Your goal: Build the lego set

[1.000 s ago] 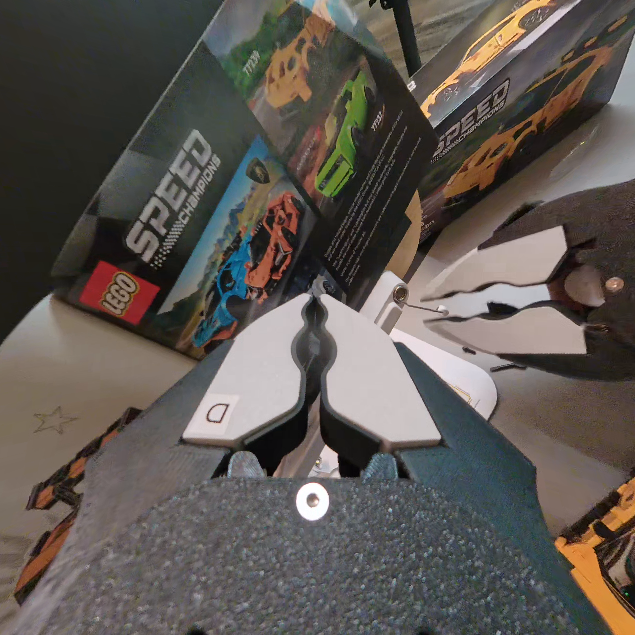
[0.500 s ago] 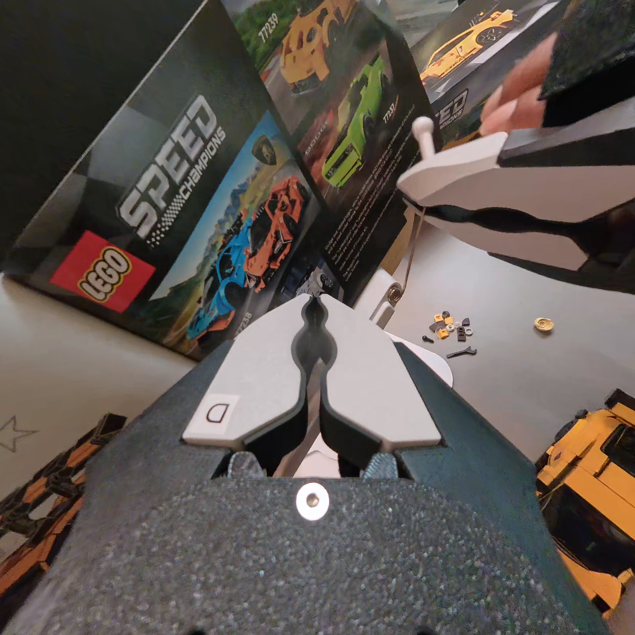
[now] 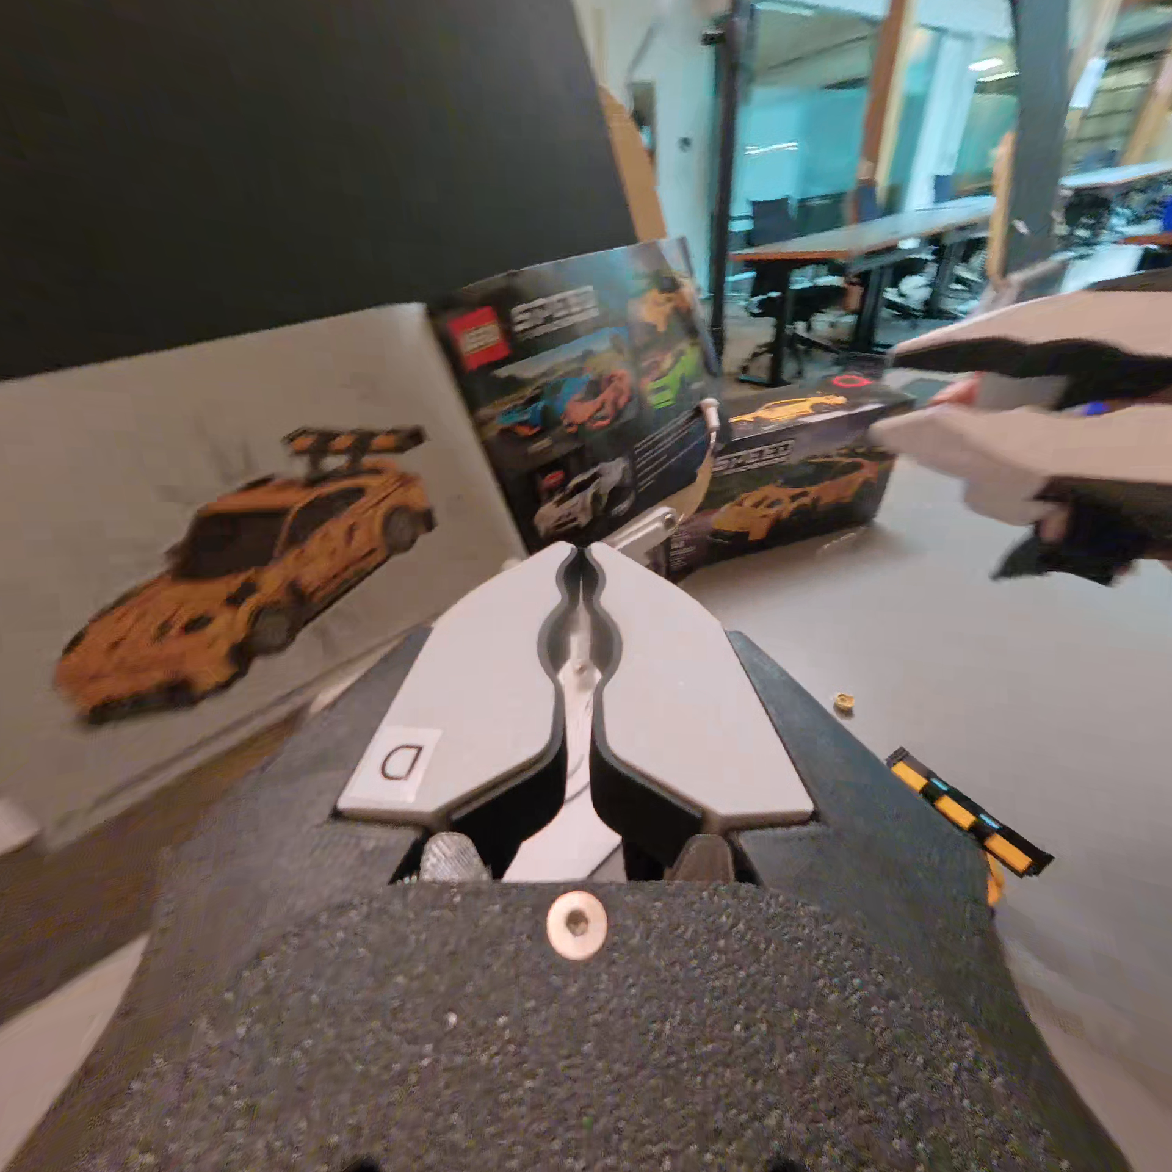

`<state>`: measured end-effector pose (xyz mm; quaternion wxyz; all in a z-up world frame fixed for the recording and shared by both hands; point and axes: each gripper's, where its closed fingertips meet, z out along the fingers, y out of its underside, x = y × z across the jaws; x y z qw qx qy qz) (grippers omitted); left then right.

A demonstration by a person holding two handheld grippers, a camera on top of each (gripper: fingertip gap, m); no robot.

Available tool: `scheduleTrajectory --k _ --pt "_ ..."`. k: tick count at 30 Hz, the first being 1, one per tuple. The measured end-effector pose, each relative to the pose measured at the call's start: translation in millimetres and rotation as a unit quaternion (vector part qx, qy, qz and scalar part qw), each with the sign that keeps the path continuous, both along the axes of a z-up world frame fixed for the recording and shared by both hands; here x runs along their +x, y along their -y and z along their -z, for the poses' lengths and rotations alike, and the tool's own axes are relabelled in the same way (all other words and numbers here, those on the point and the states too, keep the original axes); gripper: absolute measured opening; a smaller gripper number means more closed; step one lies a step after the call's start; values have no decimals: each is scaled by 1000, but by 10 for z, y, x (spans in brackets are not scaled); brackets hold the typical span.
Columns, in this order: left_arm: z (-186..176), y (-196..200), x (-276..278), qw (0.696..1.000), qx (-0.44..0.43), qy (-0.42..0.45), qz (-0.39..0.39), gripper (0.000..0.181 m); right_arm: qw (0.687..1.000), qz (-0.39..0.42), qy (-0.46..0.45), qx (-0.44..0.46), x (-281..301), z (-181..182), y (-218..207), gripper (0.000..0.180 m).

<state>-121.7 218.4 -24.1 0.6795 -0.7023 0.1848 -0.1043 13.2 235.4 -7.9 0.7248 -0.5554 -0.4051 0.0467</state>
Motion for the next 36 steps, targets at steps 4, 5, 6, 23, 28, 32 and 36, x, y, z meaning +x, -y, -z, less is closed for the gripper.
scheduleTrajectory --k 4,5,6,23,28,32,36 --pt "53 358 -283 996 13 -11 -89 0 992 -21 -117 -49 -10 -101 377 0" --pt "67 423 -337 994 15 -19 -109 0 990 -17 -129 -58 -22 -88 424 0" --pt "75 476 -386 992 16 -22 -127 0 988 -15 -135 -73 -47 -61 461 0" --pt "73 -123 -1105 963 16 42 -266 0 965 -34 -204 -161 -260 222 581 0" --pt "109 -208 -1083 963 7 18 -269 1 963 -50 -199 -177 -358 314 608 0" --pt "137 -303 -1017 963 6 3 -269 0 967 -53 -181 -168 -437 374 648 0" --pt "250 -343 -926 965 -9 1 -261 0 971 -50 -170 -163 -469 418 650 0"
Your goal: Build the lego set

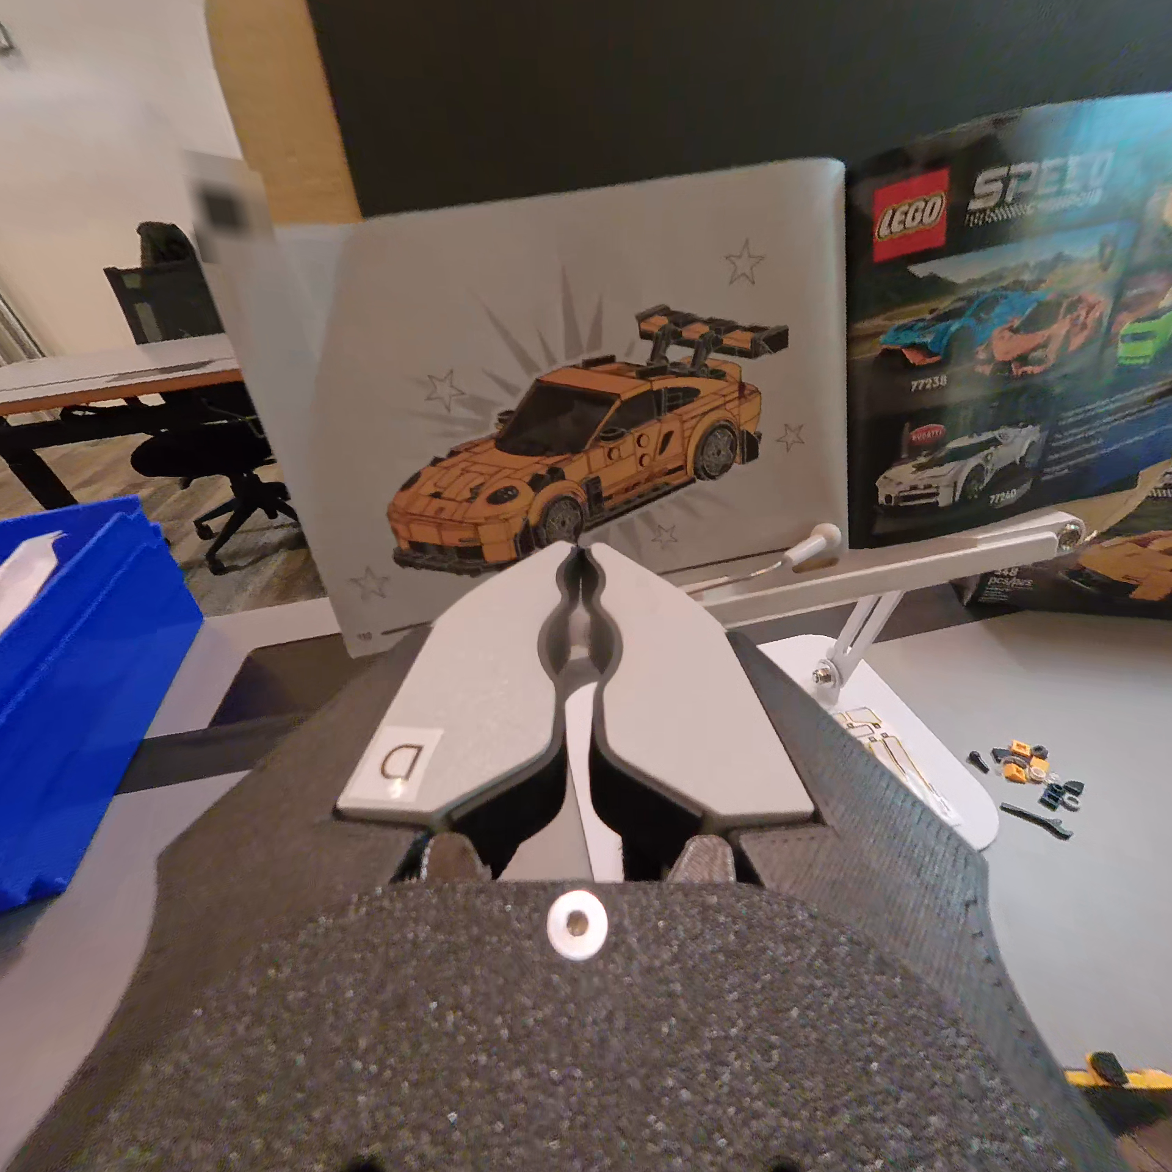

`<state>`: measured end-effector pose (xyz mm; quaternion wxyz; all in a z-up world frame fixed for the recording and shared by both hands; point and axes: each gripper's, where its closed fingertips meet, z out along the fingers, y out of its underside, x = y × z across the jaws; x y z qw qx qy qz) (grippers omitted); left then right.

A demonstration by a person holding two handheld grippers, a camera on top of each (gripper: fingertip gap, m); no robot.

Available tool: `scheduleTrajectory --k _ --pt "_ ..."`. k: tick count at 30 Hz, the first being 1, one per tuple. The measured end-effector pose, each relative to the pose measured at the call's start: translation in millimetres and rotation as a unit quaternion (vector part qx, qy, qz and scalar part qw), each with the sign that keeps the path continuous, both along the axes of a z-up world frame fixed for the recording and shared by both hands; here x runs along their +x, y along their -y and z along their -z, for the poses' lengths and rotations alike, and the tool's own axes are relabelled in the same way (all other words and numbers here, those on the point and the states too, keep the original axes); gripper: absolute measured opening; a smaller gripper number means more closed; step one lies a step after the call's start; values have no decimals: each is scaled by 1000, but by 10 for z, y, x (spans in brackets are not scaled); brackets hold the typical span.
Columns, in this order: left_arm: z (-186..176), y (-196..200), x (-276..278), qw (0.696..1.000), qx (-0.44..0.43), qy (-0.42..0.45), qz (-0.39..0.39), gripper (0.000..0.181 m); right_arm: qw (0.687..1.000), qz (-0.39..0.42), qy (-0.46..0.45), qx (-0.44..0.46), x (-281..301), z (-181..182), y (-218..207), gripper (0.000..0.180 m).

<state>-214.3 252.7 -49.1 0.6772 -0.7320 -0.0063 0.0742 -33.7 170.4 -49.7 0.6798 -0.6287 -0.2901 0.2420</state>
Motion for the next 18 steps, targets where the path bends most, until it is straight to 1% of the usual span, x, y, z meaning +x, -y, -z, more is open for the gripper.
scheduleTrajectory --k 5,18 --pt "165 -3 70 1000 -19 -10 1 0 1000 -5 6 -1 -40 52 16 0" --pt "276 -55 -14 999 -32 -17 -11 0 1000 -14 8 -10 -81 114 17 0"
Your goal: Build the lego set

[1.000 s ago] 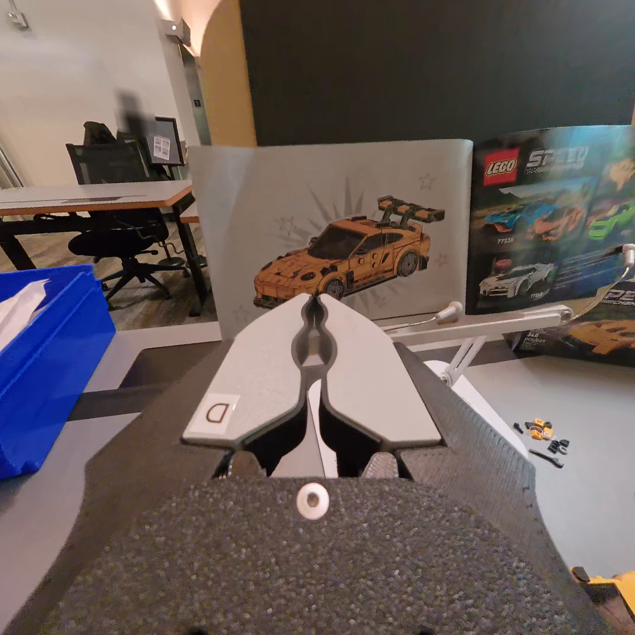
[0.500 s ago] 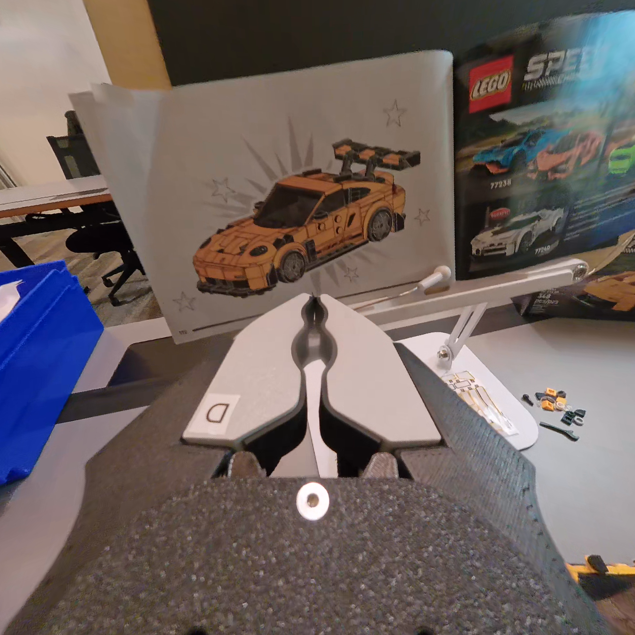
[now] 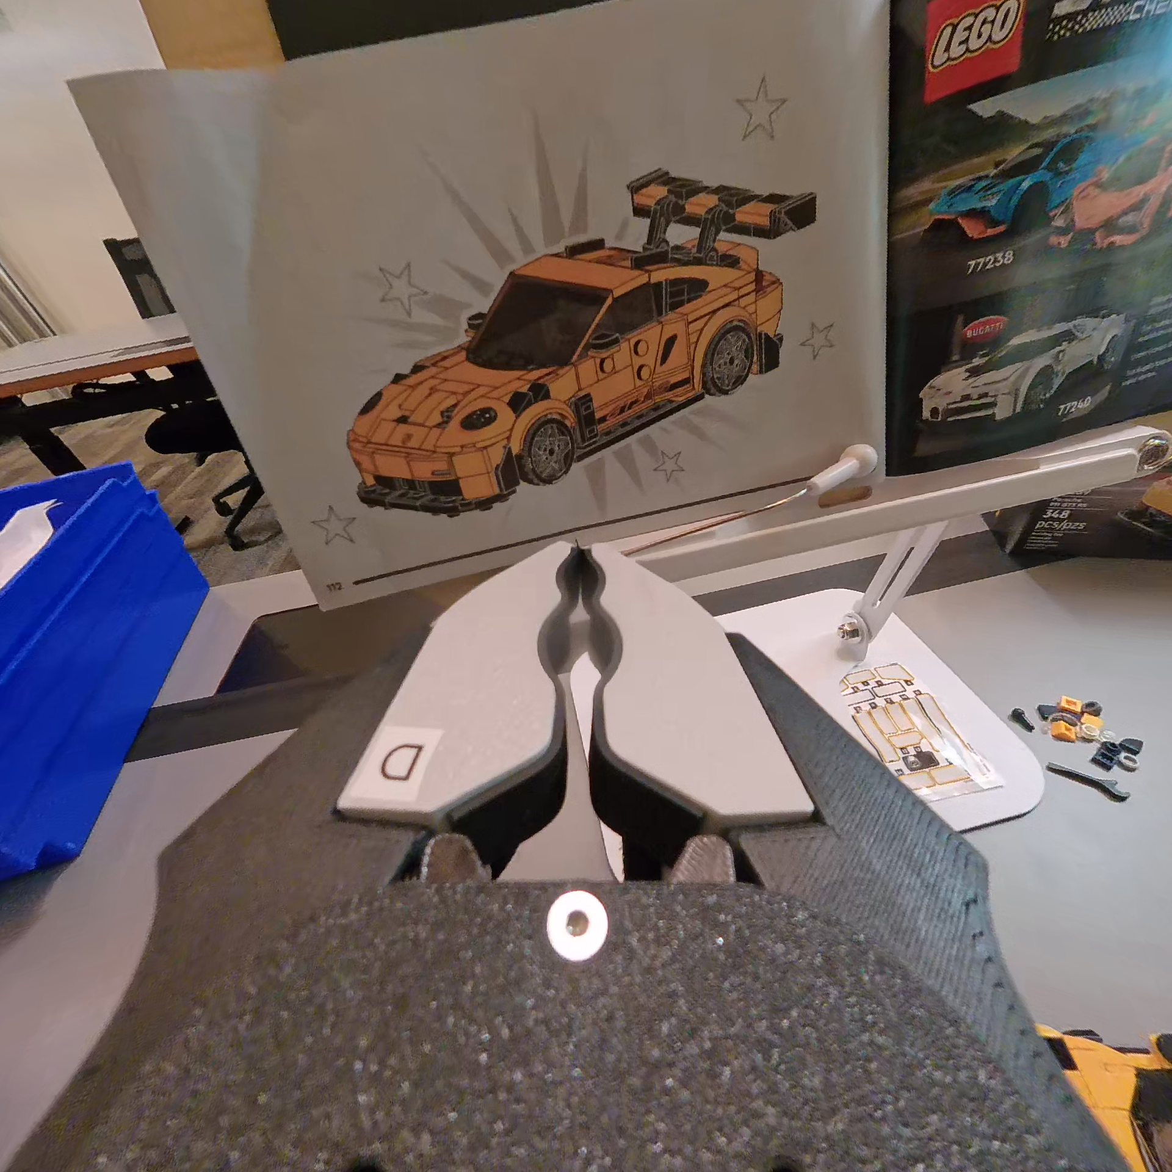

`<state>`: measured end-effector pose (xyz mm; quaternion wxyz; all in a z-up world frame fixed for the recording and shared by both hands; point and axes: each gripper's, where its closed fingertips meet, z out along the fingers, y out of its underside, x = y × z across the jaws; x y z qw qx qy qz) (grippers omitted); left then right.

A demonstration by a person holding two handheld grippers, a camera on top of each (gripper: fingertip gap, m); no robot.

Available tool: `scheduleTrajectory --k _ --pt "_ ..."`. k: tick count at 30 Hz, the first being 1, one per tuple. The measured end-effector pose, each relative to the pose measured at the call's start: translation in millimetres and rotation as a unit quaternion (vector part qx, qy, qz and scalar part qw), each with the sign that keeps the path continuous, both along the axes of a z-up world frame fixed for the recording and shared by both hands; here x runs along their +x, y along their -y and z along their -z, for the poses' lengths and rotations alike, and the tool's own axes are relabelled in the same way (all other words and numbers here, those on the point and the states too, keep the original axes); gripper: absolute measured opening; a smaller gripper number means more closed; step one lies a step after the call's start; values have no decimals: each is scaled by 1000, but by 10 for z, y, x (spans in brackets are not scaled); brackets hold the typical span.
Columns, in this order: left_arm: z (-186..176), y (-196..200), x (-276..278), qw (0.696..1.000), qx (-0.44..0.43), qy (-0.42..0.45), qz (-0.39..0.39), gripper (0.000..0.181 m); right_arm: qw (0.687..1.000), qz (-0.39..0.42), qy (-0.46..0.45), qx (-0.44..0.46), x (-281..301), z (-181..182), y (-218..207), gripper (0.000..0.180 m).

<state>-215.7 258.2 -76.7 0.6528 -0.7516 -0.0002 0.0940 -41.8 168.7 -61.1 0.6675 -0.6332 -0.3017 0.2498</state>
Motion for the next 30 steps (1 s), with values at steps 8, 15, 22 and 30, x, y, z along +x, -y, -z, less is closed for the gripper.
scheduleTrajectory --k 8,15,22,30 --pt "-37 5 -2 1000 6 -6 -1 0 1000 -4 3 5 -14 1 21 0" --pt "-116 30 29 1000 18 -15 0 0 1000 -11 10 12 -48 12 50 0" --pt "-139 36 138 999 19 -27 11 0 1000 -15 13 14 -73 31 68 0" --pt "-126 33 261 999 16 -34 23 0 1000 -18 16 15 -91 52 73 0"
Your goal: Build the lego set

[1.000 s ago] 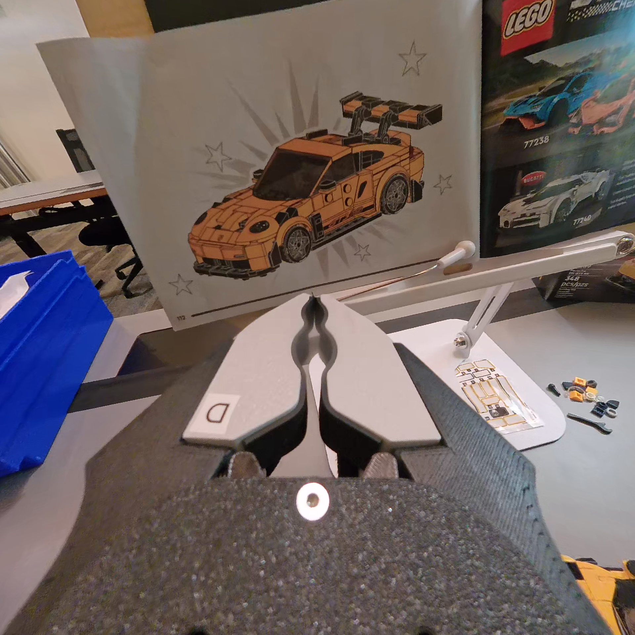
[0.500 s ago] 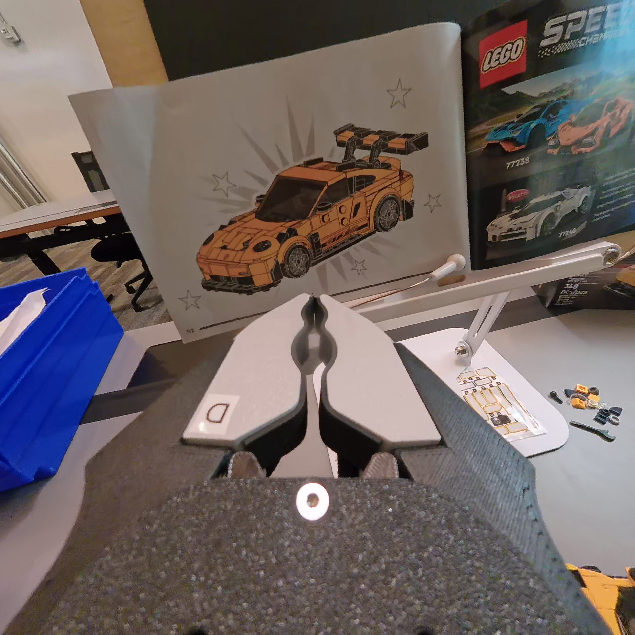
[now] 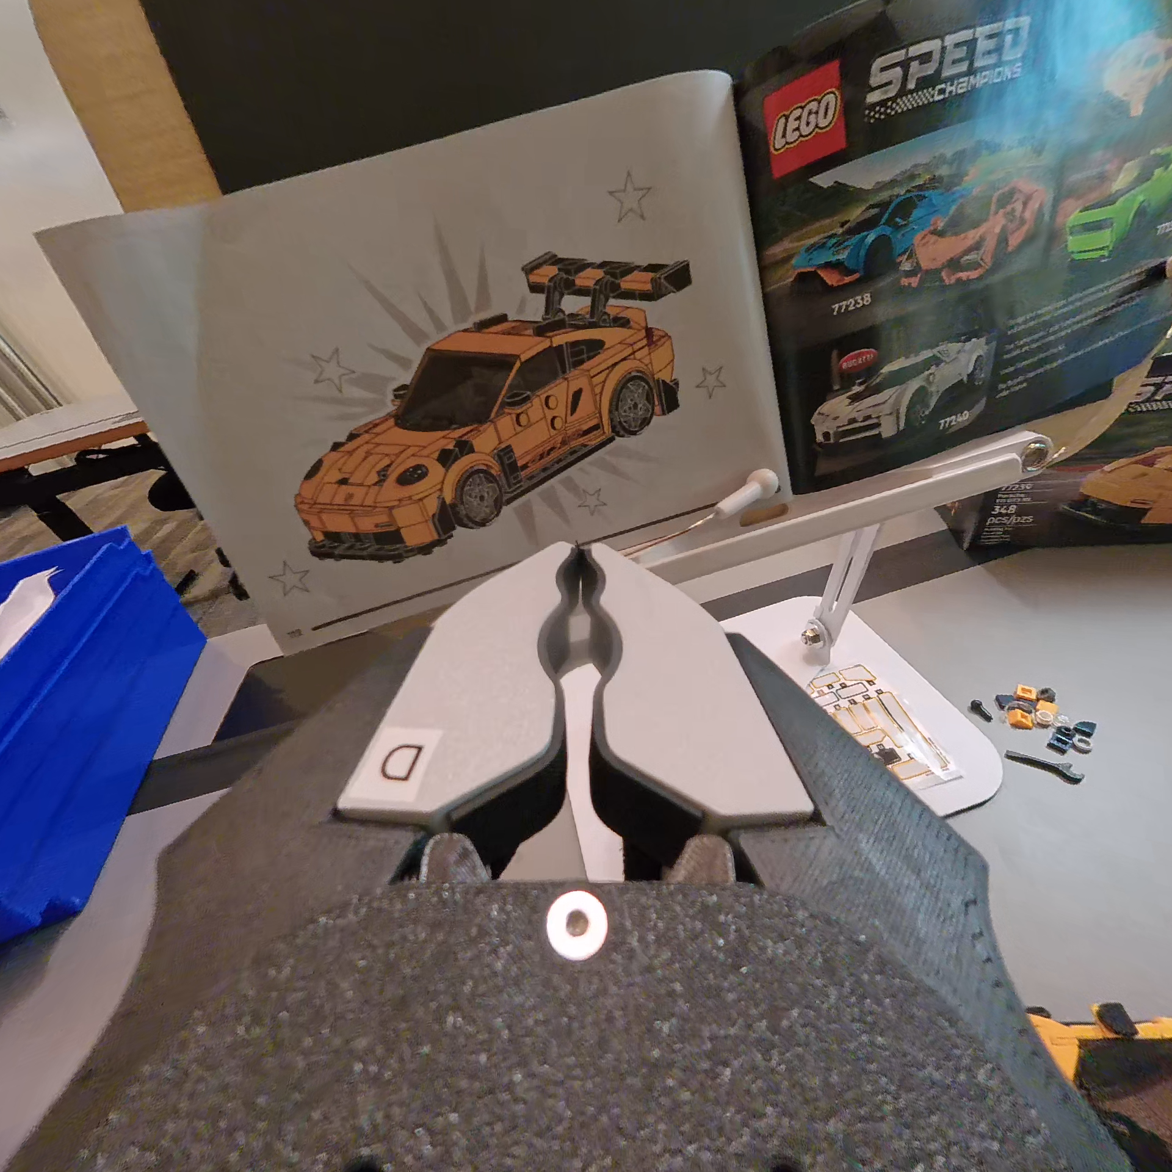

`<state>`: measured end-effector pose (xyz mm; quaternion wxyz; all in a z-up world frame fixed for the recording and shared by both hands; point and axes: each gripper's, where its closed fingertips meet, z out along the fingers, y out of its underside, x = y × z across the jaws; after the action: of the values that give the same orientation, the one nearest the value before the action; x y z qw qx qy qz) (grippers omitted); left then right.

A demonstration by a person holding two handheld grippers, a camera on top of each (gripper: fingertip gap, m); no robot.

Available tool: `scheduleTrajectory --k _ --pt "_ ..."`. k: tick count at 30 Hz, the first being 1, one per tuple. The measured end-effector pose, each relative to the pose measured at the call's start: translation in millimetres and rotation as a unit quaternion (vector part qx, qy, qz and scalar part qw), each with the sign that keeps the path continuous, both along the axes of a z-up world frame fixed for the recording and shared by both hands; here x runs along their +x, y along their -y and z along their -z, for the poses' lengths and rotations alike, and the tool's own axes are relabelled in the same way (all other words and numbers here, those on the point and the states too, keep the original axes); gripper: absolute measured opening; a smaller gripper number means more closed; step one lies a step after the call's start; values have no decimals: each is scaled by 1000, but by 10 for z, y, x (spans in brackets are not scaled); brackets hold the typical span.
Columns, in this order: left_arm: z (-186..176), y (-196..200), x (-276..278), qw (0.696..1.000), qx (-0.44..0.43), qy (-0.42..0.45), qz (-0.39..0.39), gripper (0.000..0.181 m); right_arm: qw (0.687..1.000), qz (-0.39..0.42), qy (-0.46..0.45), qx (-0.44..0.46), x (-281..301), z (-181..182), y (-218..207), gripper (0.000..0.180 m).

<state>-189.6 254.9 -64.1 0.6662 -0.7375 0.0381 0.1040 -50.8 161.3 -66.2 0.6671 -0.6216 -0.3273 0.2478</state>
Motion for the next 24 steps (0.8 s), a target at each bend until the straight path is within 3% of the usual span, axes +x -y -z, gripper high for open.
scheduleTrajectory --k 24 --pt "-27 16 133 1000 8 0 13 0 1000 -3 7 19 -42 5 43 1"
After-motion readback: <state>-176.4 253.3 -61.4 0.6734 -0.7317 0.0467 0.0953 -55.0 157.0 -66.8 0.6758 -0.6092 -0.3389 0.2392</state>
